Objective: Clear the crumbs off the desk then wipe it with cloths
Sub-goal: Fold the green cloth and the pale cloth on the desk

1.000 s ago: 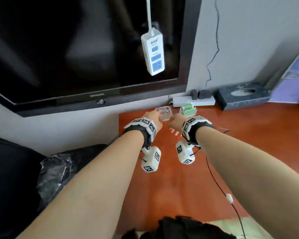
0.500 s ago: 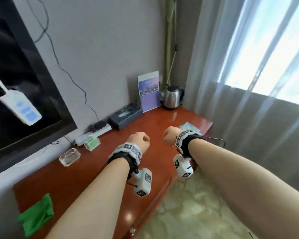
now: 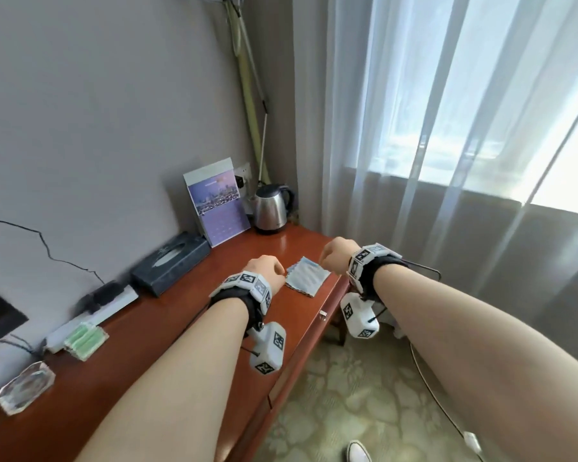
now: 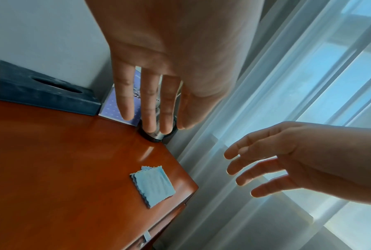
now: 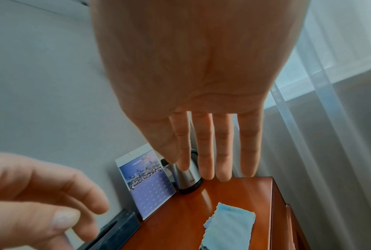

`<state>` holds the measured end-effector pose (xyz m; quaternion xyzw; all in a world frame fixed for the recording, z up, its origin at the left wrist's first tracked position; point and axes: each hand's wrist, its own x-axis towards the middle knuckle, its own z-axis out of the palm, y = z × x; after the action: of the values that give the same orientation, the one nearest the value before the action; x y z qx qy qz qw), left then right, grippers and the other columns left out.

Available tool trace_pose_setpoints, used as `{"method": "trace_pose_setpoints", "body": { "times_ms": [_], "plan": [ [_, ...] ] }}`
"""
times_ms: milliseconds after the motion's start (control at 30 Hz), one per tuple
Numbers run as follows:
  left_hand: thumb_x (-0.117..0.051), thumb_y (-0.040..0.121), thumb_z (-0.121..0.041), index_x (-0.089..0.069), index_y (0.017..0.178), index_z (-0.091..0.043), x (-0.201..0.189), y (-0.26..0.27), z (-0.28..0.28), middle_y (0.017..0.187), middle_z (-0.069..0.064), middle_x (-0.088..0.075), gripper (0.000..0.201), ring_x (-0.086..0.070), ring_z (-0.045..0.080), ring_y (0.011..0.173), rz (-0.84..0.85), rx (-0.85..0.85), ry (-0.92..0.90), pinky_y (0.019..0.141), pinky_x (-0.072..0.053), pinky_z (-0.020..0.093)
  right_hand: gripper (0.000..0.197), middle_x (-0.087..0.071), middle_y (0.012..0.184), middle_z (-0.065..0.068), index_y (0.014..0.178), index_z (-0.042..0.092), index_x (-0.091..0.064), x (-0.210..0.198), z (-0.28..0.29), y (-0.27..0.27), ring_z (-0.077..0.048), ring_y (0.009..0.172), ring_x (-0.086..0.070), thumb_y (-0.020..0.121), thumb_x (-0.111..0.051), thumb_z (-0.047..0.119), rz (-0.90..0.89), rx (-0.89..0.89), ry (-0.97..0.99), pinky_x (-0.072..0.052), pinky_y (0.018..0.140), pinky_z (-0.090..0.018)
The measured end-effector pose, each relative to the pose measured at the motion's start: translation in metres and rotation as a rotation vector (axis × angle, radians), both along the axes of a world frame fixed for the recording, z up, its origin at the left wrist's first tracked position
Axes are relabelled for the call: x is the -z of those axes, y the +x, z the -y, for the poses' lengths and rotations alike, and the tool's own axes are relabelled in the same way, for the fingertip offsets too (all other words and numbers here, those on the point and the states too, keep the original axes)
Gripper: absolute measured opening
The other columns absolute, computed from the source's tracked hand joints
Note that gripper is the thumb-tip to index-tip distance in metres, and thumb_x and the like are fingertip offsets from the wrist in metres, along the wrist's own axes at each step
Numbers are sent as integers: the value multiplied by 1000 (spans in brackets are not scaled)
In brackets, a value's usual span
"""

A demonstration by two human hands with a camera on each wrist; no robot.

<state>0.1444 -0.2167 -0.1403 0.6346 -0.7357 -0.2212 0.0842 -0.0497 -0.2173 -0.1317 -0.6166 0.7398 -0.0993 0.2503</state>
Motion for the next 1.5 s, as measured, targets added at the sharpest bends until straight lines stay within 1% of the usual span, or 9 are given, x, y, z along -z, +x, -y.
{"method": "trace_pose_setpoints", "body": {
  "times_ms": [100, 333, 533, 767, 1067, 1200, 1267, 1333, 1500],
  "plan": [
    [-59, 89, -23, -68, 100, -30, 5, -36, 45, 112, -2, -68, 16, -65, 20, 98, 1, -22, 21, 77, -48, 26, 25, -74, 97, -8, 99, 11, -75, 11, 50, -34, -28, 88, -71, 85, -55, 14, 8, -11, 19, -59, 82, -36],
    [-59, 88, -20, -69, 97, -30, 9, -87, 138, 113, -2, -69, 17, -64, 22, 103, -1, -108, 54, 87, -50, 27, 26, -72, 97, -11, 99, 11, -75, 23, 158, -93, -31, 88, -70, 87, -52, 15, 6, -43, 48, -58, 81, -35],
    [-58, 89, -21, -69, 97, -30, 53, -91, 182, 111, -2, -69, 17, -66, 20, 101, 42, -159, 182, 87, -52, 28, 29, -72, 106, -8, 106, 13, -74, 71, 215, -103, -28, 97, -67, 88, -52, 13, -22, -86, 172, -55, 82, -30],
    [-58, 91, -20, -70, 99, -29, 105, -76, 235, 107, -3, -70, 17, -66, 20, 95, 44, -192, 259, 81, -53, 27, 31, -69, 106, -9, 107, 14, -73, 116, 271, -91, -29, 94, -67, 87, -50, 10, -35, -122, 253, -56, 81, -31],
    [-58, 92, -19, -70, 103, -27, 162, -68, 284, 111, -1, -70, 19, -66, 21, 98, 29, -198, 389, 83, -53, 27, 20, -69, 102, -3, 95, 27, -68, 168, 321, -83, -26, 91, -66, 82, -53, 22, -138, -160, 344, -56, 83, -34],
    [-59, 91, -22, -67, 110, -25, 187, -72, 286, 114, 0, -69, 21, -65, 23, 101, 39, -223, 457, 85, -53, 30, 27, -69, 106, -7, 106, 17, -69, 199, 326, -77, -29, 96, -66, 87, -50, 15, -147, -215, 425, -56, 85, -36],
    [-61, 90, -25, -64, 114, -24, 203, -74, 284, 115, 0, -67, 24, -63, 23, 105, 53, -227, 465, 85, -51, 29, 26, -67, 108, -8, 106, 15, -66, 214, 329, -75, -30, 96, -64, 86, -49, 12, -150, -260, 441, -53, 78, -33],
    [-62, 89, -25, -61, 117, -24, 219, -78, 281, 117, -1, -65, 28, -61, 21, 108, 54, -252, 430, 84, -49, 29, 30, -59, 112, -10, 113, 15, -59, 228, 329, -75, -31, 98, -60, 85, -52, 11, -144, -283, 414, -47, 75, -32],
    [-64, 89, -25, -60, 117, -24, 245, -90, 273, 113, 1, -61, 28, -59, 22, 104, 38, -341, 383, 76, -41, 27, 45, -39, 103, -6, 127, 16, -46, 252, 326, -75, -34, 92, -59, 85, -60, 12, -93, -267, 379, -50, 76, -36]
  ]
}}
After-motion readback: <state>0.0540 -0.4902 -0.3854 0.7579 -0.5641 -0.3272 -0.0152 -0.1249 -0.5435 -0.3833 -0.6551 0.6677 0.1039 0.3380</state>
